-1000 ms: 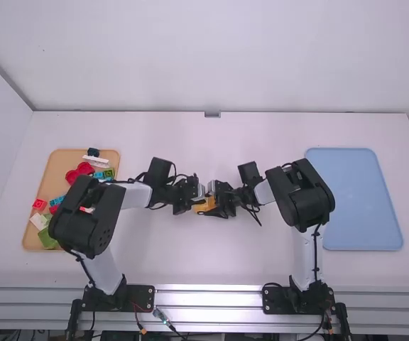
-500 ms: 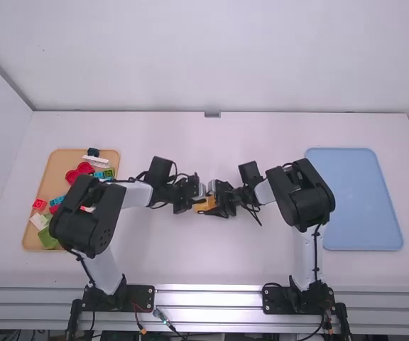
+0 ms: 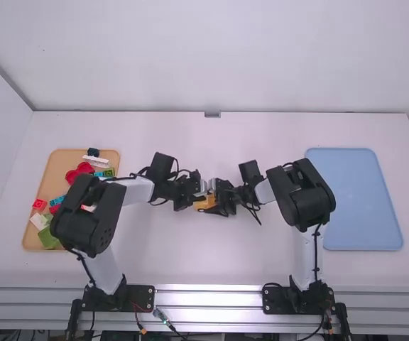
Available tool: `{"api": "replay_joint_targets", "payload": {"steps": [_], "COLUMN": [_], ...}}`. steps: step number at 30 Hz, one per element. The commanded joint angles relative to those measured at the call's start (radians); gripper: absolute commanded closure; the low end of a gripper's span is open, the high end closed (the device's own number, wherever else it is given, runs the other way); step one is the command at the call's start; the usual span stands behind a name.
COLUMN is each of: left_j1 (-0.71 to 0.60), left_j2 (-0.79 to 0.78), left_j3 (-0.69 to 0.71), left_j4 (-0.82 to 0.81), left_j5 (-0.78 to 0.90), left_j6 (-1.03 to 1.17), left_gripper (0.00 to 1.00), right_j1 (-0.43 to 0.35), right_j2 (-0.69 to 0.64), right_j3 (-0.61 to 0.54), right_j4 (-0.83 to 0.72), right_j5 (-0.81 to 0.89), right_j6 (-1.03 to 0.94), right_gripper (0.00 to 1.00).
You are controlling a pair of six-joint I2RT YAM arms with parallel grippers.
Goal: Assemble lego blocks to make yellow taxi
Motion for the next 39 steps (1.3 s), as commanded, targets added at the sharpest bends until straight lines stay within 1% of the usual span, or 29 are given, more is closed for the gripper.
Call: {"api": "replay_joint_targets", "payload": {"steps": [1,2,5,6,7,9,10,11,12,16,18,21,23,24,26,27,28,29,31,39], "left_j1": [0.047,0.052,0.103,0.106,0.133,0.166,0.202,0.221,0.246,0.319,0.340,0.379,0.408,0.426,0.439,0.453,0.459,0.460,0.475,0.478], "left_j2": [-0.066,-0.082,-0.192,-0.198,-0.243,-0.291,-0.338,-0.360,-0.386,-0.441,-0.454,-0.463,-0.463,-0.463,-0.463,-0.463,-0.463,-0.463,-0.463,-0.463], "left_j3": [0.045,0.048,0.062,0.062,0.063,0.061,0.058,0.057,0.057,0.056,0.056,0.056,0.056,0.056,0.056,0.056,0.056,0.056,0.056,0.056], "left_j4": [-0.002,-0.005,-0.001,-0.001,-0.001,0.000,-0.001,-0.001,-0.002,-0.015,-0.032,-0.058,-0.070,-0.077,-0.084,-0.091,-0.091,-0.092,-0.092,-0.106], "left_j5": [-0.025,-0.021,0.028,0.029,0.039,0.037,0.022,0.008,-0.018,-0.122,-0.154,-0.201,-0.217,-0.223,-0.219,-0.219,-0.222,-0.222,-0.219,-0.222], "left_j6": [0.006,0.003,-0.056,-0.061,-0.088,-0.126,-0.167,-0.192,-0.230,-0.366,-0.388,-0.440,-0.485,-0.518,-0.530,-0.545,-0.561,-0.566,-0.599,-0.598], "left_gripper": [0.98,0.98,0.98,0.98,0.98,0.68,0.01,0.01,0.01,0.01,0.01,0.01,0.01,0.01,0.01,0.01,0.01,0.01,0.01,0.01], "right_j1": [0.002,0.002,0.002,0.002,0.002,0.002,0.002,0.002,0.002,0.002,0.002,0.002,0.002,0.002,0.002,0.002,0.002,0.002,0.002,0.002], "right_j2": [0.015,0.015,0.015,0.015,0.015,0.015,0.015,0.015,0.015,0.015,0.014,0.010,-0.003,-0.020,-0.033,-0.051,-0.062,-0.066,-0.106,-0.245], "right_j3": [-0.019,-0.019,-0.019,-0.019,-0.019,-0.017,-0.012,-0.009,-0.005,0.012,0.020,0.048,0.074,0.093,0.108,0.131,0.143,0.148,0.171,0.258], "right_j4": [-0.027,-0.027,-0.030,-0.030,-0.025,-0.025,-0.033,-0.036,-0.036,-0.042,-0.061,-0.130,-0.215,-0.288,-0.339,-0.408,-0.443,-0.456,-0.523,-0.769], "right_j5": [0.048,0.049,0.075,0.078,0.092,0.111,0.125,0.133,0.145,0.164,0.163,0.165,0.174,0.192,0.207,0.233,0.249,0.256,0.322,0.554], "right_j6": [0.010,0.010,0.011,0.014,0.034,0.048,0.047,0.050,0.065,0.098,0.094,0.088,0.075,0.044,0.026,0.009,-0.002,-0.003,-0.002,-0.001], "right_gripper": [0.42,0.42,0.42,0.42,0.42,0.42,0.42,0.38,0.36,0.32,0.30,0.20,0.06,0.03,0.00,0.01,0.01,0.01,0.01,0.01]}}
